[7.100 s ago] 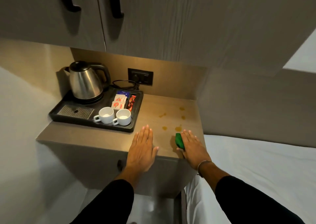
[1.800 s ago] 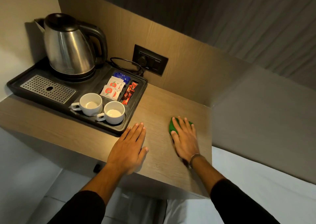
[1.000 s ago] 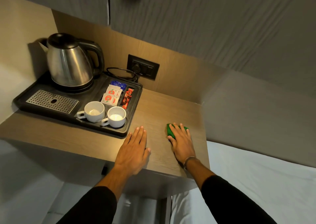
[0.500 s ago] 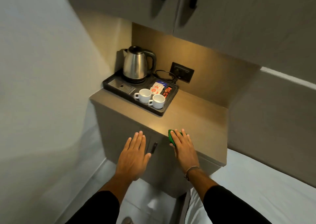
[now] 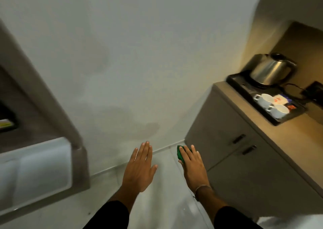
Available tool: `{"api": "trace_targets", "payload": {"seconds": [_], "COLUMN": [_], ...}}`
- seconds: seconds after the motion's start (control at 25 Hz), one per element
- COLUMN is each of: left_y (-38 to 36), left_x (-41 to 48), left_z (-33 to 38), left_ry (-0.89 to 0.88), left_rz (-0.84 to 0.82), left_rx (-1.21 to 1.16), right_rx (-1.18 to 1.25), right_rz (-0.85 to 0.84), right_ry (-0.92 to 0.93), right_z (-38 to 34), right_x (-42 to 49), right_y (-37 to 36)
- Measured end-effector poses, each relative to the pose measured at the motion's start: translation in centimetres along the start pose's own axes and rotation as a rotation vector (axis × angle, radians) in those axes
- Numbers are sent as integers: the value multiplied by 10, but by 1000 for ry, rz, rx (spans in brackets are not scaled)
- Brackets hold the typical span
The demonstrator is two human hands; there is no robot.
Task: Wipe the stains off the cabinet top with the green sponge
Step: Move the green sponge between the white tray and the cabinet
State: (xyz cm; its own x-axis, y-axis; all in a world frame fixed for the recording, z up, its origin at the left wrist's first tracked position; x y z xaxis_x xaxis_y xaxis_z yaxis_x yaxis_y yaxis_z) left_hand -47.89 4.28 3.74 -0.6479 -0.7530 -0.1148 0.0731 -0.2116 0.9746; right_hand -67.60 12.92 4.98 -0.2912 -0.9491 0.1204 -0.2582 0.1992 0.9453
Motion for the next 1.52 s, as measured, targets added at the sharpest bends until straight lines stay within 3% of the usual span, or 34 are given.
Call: {"api": "trace_targets", "payload": {"seconds": [0.4, 0.64, 0.8, 1.16, 1.4, 1.52], "left_y": [14, 3, -18, -36, -30, 1], "left_x": [-170, -217, -223, -224, -222, -211], "left_z": [-303, -427, -454, -465, -459, -430], "left_ry": [401, 487, 484, 497, 468, 410], "left_rz": [30, -32, -27, 27, -41, 64], "left_rx": [8, 4, -51, -127, -11, -3], "right_rx": [29, 38, -28, -221, -180, -25], "right_rz": [-149, -259, -346, -604, -633, -554], "right_ry": [386, 486, 522, 499, 488, 440], "right_z": [-365, -506, -532, -518, -515, -507], "right_x": [25, 40, 51, 50, 48, 43], "right_y": [-138, -205, -249, -316, -304, -249]}}
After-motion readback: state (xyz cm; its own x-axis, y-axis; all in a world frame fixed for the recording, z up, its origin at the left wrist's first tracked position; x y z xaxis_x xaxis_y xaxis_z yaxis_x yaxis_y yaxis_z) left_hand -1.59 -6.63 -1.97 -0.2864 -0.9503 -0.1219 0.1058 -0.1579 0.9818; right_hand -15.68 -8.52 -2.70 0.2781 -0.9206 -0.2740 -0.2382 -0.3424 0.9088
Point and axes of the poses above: each hand's wrist, its own x-axis towards the middle knuckle, its own y-axis out of the back of the hand, z = x × y, the point moved 8 cm from there along x, towards the middle knuckle, and after that the axes turned 1 degree about -z, right-handed, at the moved point
